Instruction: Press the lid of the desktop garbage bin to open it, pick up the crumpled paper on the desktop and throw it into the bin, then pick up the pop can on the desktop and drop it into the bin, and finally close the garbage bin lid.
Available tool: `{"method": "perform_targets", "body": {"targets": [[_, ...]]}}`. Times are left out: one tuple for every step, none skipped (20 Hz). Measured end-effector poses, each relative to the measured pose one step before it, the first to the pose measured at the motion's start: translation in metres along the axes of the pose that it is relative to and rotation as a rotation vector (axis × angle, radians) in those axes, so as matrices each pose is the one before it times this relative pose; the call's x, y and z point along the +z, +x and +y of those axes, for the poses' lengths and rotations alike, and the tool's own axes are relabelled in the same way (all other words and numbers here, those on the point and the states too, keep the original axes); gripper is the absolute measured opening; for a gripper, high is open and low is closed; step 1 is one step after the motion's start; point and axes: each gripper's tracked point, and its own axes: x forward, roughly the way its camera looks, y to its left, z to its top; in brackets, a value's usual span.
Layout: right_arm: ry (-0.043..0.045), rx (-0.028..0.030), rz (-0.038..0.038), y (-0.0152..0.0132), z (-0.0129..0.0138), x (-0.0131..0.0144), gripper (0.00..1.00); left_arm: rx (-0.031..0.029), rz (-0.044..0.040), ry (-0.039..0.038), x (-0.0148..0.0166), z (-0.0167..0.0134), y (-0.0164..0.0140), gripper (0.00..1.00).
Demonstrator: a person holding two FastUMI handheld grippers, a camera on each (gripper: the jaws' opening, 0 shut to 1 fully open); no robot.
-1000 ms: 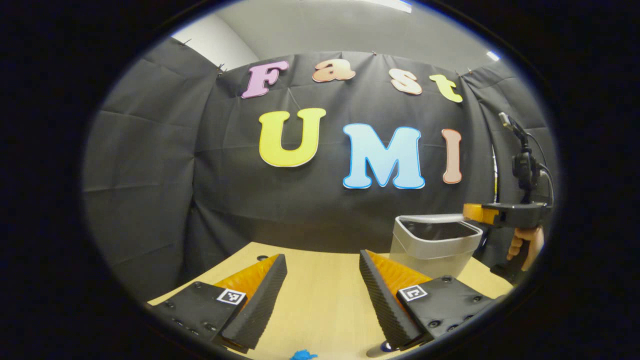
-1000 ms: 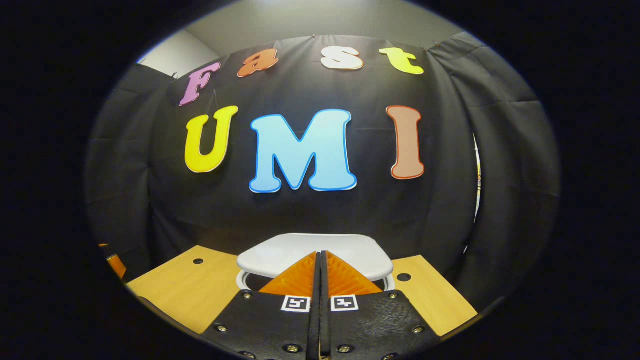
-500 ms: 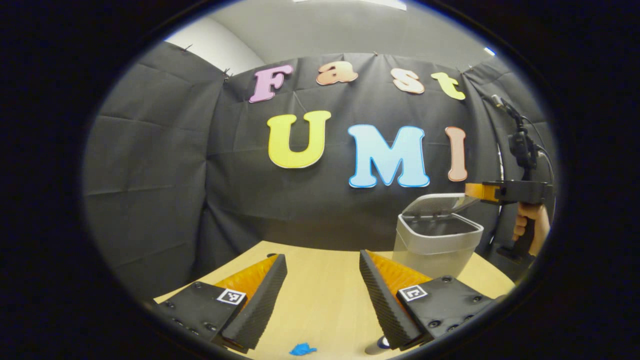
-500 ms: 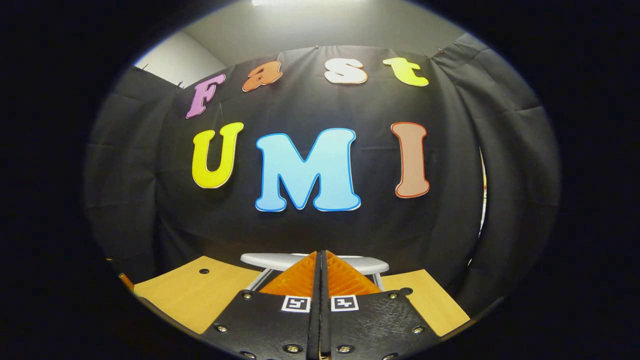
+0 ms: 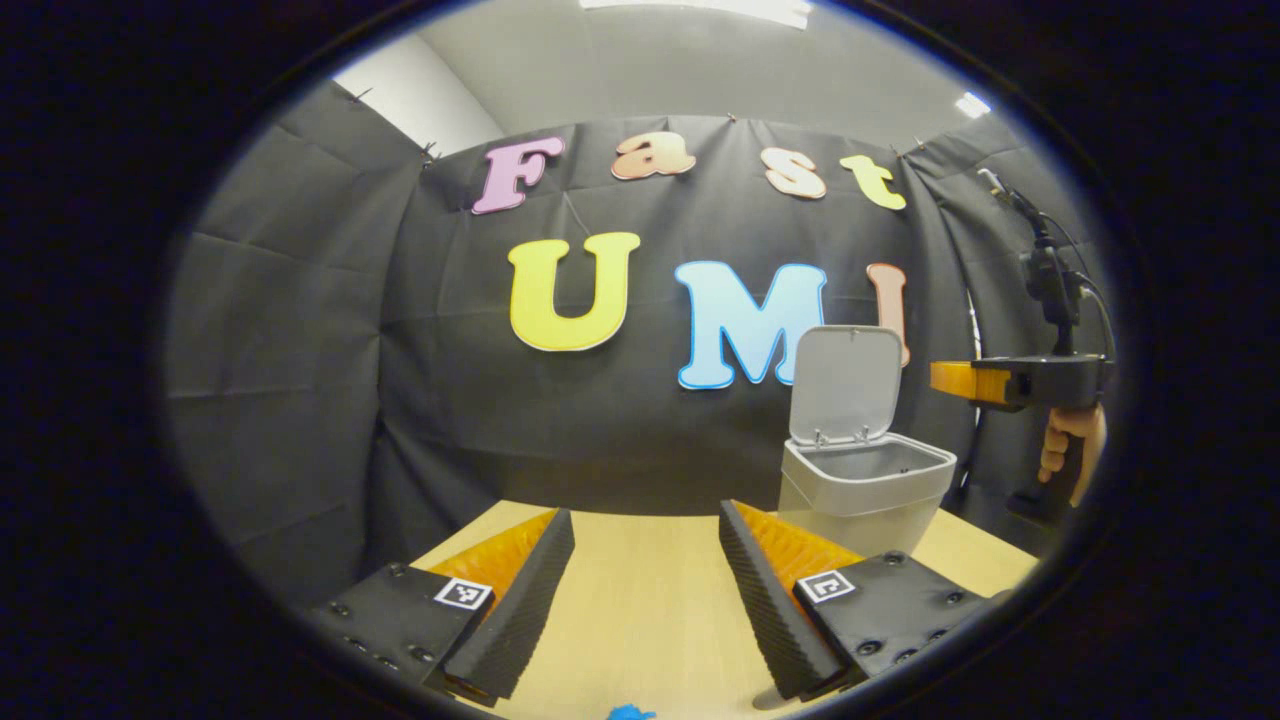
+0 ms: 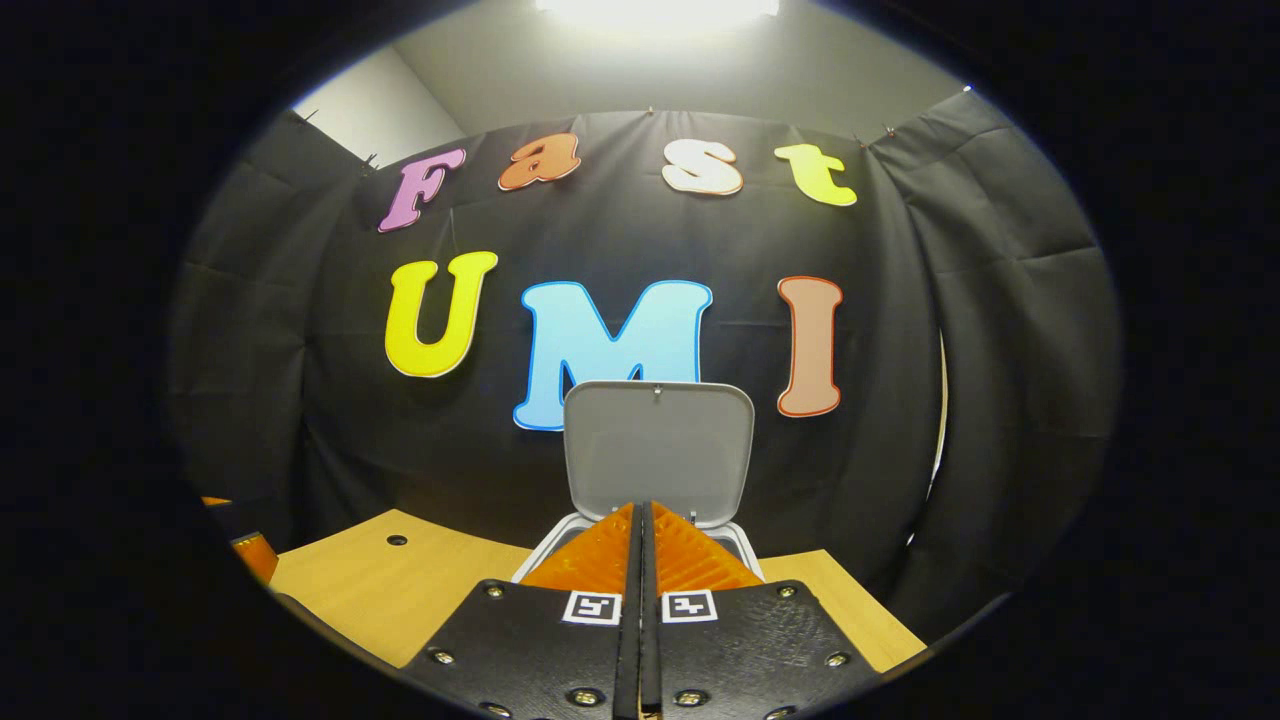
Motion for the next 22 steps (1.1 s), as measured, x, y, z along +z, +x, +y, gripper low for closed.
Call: {"method": "perform_targets", "body": {"targets": [[0.00135,-0.0071,-0.00424,-0.00646,0.00253,0.00152,0.0,-0.00682,0.00521,-0.00208,-0.00282,0.00575,0.00138,0.98],[0.00147,-0.00492,-0.0046,-0.00747,0.00492,0.00243,0.01,-0.0068,0.00103,-0.00253,-0.00081,0.00527,0.00023,0.95],[0.00193,-0.00476,-0.00548,-0.00782,0.00463,0.0009,0.01,-0.00418,0.00146,-0.00057,-0.00129,0.00577,-0.00017,0.99],[0.00111,-0.01252,-0.00874,-0.00696,0.00239,0.00169,0.01,-0.00485,0.00368,0.00151,-0.00244,0.00695,0.00063,0.95],[0.0034,-0.0148,-0.00429,-0.00712,0.0007,0.00053,0.01,-0.00874,0.00663,0.00054,-0.004,0.00473,0.00027,0.98],[0.00439,-0.00966,0.00033,-0.00675,0.00141,-0.00015,0.01,-0.0098,0.00523,0.00026,-0.00185,0.00419,0.00033,0.98],[0.00212,-0.01234,-0.00098,-0.0083,0.00317,-0.00192,0.01,-0.01212,0.00376,0.00126,-0.00285,0.00343,0.00126,0.99],[0.00003,-0.00935,-0.00062,-0.00577,0.0012,-0.0004,0.01,-0.01311,0.00645,0.00387,-0.0017,0.00391,0.0,0.99],[-0.00114,-0.00905,0.0083,-0.00587,0.00183,-0.00272,0.01,-0.0143,0.00858,0.00355,-0.00421,0.00208,0.00051,0.99],[0.00101,-0.01398,0.00841,-0.00657,0.0002,-0.00306,0.01,-0.0167,0.00903,0.00246,-0.00377,0.00109,-0.00026,0.99],[0.00322,-0.01445,0.00831,-0.0057,-0.00014,-0.002,0.01,-0.01513,0.00652,0.00025,-0.00205,0.00136,-0.00044,0.95],[0.00286,-0.0224,0.00568,-0.00522,-0.00167,-0.00232,0.03,-0.01663,0.0043,-0.00118,-0.00208,0.00093,-0.00105,0.95],[0.0044,-0.01227,0.00067,-0.00545,-0.00106,-0.00065,0.03,-0.0094,0.00114,-0.00116,-0.00241,0.00152,-0.00005,0.95],[0.00285,-0.0082,-0.00139,-0.00389,-0.00025,-0.00004,0.05,-0.0025,0.0028,-0.00189,-0.00191,0.00229,-0.00097,0.95],[0.00308,-0.00024,-0.00308,-0.00444,0.0011,-0.00007,0.07,0.00369,0.00257,0.00001,-0.00358,0.00315,-0.00139,0.99],[-0.00165,0.0071,-0.00053,-0.00363,0.00201,0.00037,0.09,0.00467,0.00129,-0.00137,-0.00196,0.00311,-0.0012,0.95],[-0.00515,-0.0018,-0.00217,-0.00169,-0.00118,-0.00155,0.16,0.00448,0.00085,-0.00278,-0.00189,0.00092,-0.00073,0.95],[-0.00632,0.00132,-0.00709,-0.00293,-0.00109,0.00186,0.16,0.00764,0.00478,-0.00231,-0.00378,0.00177,-0.0004,0.95],[-0.00606,-0.00832,-0.00215,0.00041,-0.00215,-0.00146,0.23,0.0113,0.01037,-0.00342,-0.00551,0.00238,-0.00029,0.95],[-0.00145,0.00047,0.006,-0.00239,-0.00065,-0.00251,0.23,0.00865,0.00838,-0.00895,-0.00449,0.00145,0.00046,0.95],[0.00094,0.00604,-0.00018,-0.00095,0.00166,-0.00088,0.25,0.00435,0.00527,-0.00946,-0.00333,0.0,0.00126,0.95],[-0.00318,0.00974,0.00051,-0.00092,0.00078,0.0004,0.27,0.00628,0.00409,-0.00481,-0.00219,-0.00012,0.00112,0.99]]}}
